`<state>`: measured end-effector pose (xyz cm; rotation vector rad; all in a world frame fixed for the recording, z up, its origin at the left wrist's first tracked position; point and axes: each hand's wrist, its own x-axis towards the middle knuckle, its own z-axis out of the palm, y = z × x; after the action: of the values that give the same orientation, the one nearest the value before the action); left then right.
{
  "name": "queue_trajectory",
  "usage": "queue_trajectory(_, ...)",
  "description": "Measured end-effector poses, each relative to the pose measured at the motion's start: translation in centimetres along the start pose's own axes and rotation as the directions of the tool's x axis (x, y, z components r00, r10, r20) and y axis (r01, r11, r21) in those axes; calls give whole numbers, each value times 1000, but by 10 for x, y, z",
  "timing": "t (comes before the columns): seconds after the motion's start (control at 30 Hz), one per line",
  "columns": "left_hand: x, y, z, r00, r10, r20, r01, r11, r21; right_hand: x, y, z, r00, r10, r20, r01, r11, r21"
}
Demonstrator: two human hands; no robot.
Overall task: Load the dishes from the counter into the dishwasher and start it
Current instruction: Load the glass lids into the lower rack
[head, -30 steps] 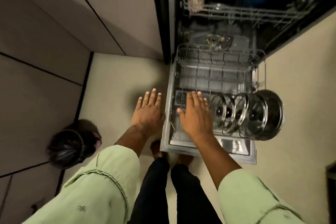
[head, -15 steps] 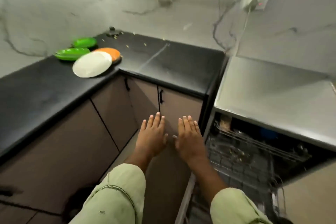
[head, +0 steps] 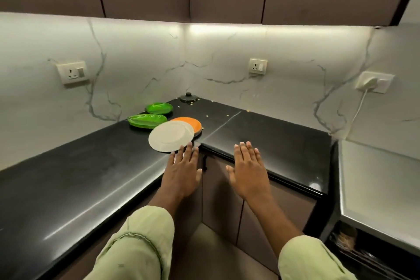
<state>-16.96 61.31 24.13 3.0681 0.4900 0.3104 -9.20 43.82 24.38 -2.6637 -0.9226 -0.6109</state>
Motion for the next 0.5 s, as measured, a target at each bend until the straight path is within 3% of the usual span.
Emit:
queue_trajectory(0.33, 53, -88, 18, 999, -24, 39, 24, 1000, -7, 69, -65, 45, 997, -60, 50, 61, 998, -14)
queue_trajectory(0.5, 81, -102, 34, 996, -14, 84, 17, 999, -35, 109, -58, 74, 998, 10, 56, -11, 1000, 24)
